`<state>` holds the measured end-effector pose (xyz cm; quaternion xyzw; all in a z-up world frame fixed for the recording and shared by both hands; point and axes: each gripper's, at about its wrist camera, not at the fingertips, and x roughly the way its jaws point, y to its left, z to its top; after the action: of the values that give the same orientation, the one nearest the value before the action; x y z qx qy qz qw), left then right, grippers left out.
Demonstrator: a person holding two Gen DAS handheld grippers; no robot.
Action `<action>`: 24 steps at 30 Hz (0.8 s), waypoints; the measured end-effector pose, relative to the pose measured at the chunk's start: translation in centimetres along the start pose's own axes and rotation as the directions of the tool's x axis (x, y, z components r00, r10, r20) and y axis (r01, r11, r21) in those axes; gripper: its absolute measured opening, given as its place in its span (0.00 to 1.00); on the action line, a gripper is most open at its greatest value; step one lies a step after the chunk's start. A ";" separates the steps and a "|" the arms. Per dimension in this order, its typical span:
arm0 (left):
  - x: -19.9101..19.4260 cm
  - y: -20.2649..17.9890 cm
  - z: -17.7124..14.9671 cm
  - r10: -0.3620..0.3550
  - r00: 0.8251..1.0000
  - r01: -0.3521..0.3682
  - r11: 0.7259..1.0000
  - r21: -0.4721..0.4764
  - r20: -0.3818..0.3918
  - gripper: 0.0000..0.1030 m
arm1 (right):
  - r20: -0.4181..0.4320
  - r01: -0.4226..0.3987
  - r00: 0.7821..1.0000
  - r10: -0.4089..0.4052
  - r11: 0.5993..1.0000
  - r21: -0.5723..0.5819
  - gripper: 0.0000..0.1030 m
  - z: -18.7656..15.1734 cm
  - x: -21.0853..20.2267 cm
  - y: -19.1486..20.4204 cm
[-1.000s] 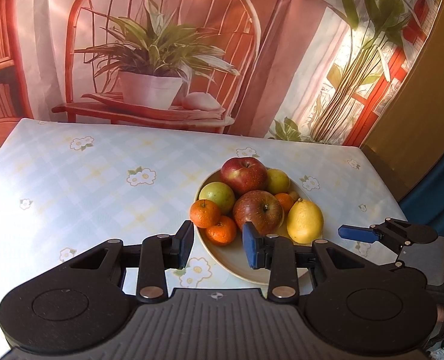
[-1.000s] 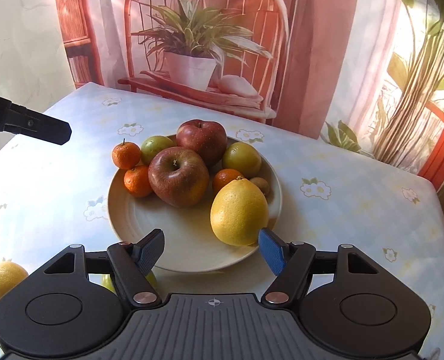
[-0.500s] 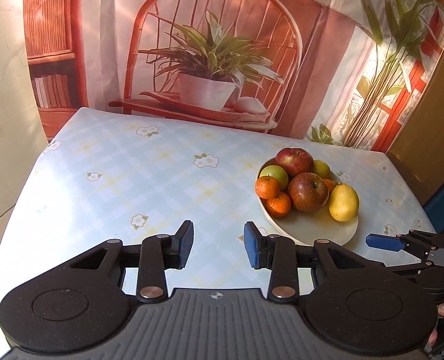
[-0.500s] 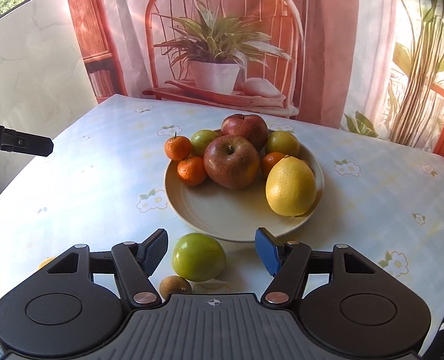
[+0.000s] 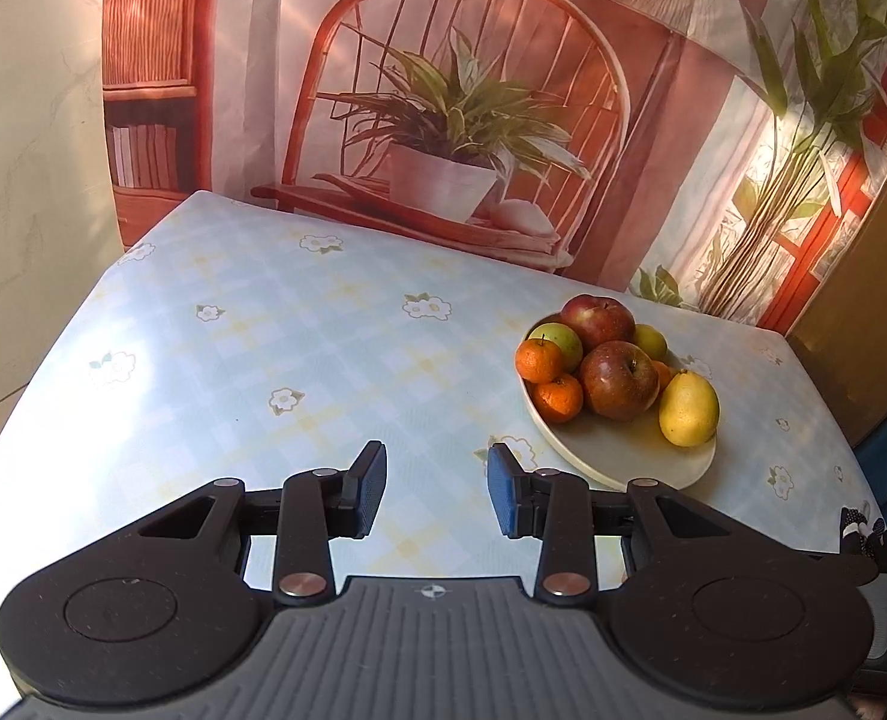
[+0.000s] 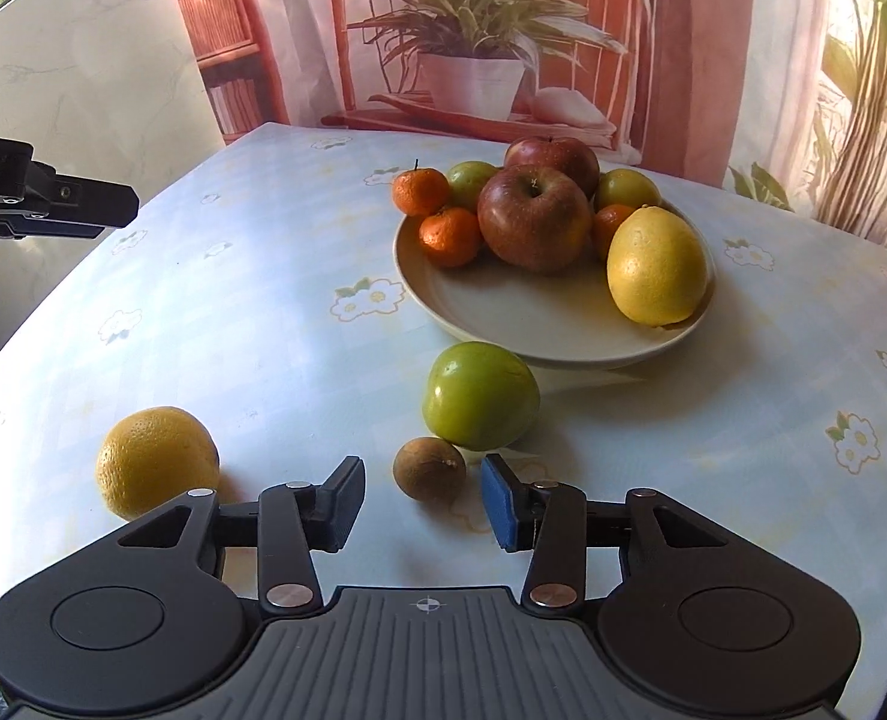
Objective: Organize fruits
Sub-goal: 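Move right gripper to the small brown kiwi and close on it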
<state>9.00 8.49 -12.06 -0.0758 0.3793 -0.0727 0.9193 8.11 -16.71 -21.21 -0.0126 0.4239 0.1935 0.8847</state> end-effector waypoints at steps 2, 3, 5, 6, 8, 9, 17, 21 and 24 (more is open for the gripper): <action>0.0 -0.1 -0.3 0.004 1.000 -0.004 1.000 -0.006 -0.004 0.38 | -0.005 -0.002 1.000 0.002 1.000 -0.006 0.34 0.1 0.3 0.3; 0.1 -0.2 -0.4 0.006 1.000 -0.006 1.000 -0.008 -0.006 0.38 | -0.005 0.000 1.000 0.000 1.000 -0.007 0.34 0.1 0.4 0.4; 0.1 -0.2 -0.6 0.006 1.000 -0.006 1.000 -0.011 -0.009 0.38 | -0.003 0.008 1.000 -0.008 1.000 -0.007 0.33 0.2 0.6 0.3; 0.2 -0.3 -0.7 0.008 1.000 -0.008 1.000 -0.013 -0.011 0.38 | -0.002 0.010 1.000 -0.010 1.000 -0.002 0.31 0.2 0.7 0.2; 0.2 -0.5 -0.8 0.008 1.000 -0.008 1.000 -0.013 -0.013 0.38 | -0.003 0.006 1.000 -0.006 1.000 0.008 0.29 0.2 0.8 -0.1; 0.2 -0.5 -0.8 0.007 1.000 -0.007 1.000 -0.013 -0.014 0.38 | -0.004 0.005 1.000 -0.005 1.000 0.010 0.27 0.2 0.8 -0.1; 0.2 -1.5 -1.2 0.019 0.999 -0.019 1.000 0.014 -0.026 0.38 | 0.009 -0.009 1.000 0.009 1.000 0.024 0.25 -0.2 0.8 -0.7; 0.2 -1.6 -1.3 0.029 0.999 -0.028 0.999 0.019 -0.036 0.38 | 0.018 -0.019 1.000 0.018 0.999 0.034 0.25 -0.4 0.6 -0.9; 0.1 -1.6 -1.4 0.031 0.999 -0.030 0.999 0.017 -0.044 0.38 | 0.032 -0.031 0.999 0.029 0.998 0.047 0.25 -0.6 0.3 -1.2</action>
<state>7.97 6.76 -12.84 -0.0607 0.4001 -0.0635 0.9123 8.26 -17.80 -22.03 0.0177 0.4146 0.1969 0.8883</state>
